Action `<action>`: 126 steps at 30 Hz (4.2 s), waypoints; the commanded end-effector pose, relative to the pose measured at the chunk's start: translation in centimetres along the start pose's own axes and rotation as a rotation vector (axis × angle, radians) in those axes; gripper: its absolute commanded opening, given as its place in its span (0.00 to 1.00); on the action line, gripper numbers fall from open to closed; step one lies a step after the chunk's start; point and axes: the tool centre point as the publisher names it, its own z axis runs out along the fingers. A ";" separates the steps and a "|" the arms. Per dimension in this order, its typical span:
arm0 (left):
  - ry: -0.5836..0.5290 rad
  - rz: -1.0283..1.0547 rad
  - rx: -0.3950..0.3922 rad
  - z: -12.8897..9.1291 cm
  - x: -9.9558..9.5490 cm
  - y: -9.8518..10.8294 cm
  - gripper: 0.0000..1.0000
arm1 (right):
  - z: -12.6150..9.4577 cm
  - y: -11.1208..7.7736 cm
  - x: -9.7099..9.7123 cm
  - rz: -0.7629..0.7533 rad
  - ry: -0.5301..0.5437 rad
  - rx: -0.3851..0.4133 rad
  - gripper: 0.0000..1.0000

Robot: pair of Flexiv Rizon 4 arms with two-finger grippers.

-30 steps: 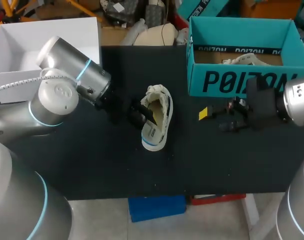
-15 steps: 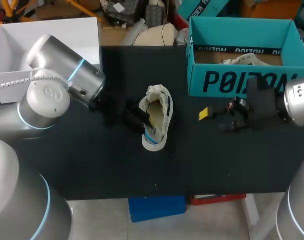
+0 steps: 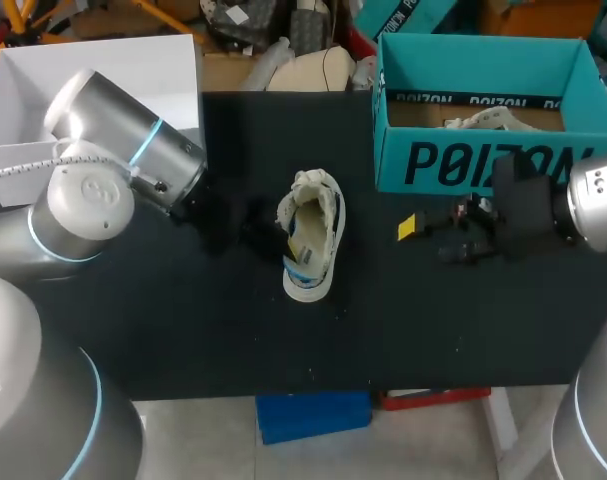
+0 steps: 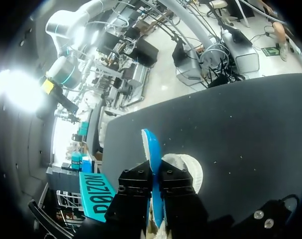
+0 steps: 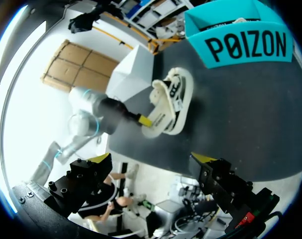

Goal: Take the shoe out of the shoebox, open the shoe tongue, remove and reinsert the insole, then place the shoe into the shoebox

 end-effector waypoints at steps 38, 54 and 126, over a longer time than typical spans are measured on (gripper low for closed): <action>0.250 0.053 -0.117 4.1 2.1 6.1 0.05 | 0.0 0.0 0.1 0.001 -0.002 0.001 1.00; 0.175 0.049 -0.151 0.0 -1.9 5.8 0.67 | 0.0 0.0 0.1 0.001 -0.002 0.001 1.00; 0.290 0.152 -0.298 -2.4 -4.1 7.5 0.00 | 0.0 0.0 0.1 0.001 -0.002 0.001 1.00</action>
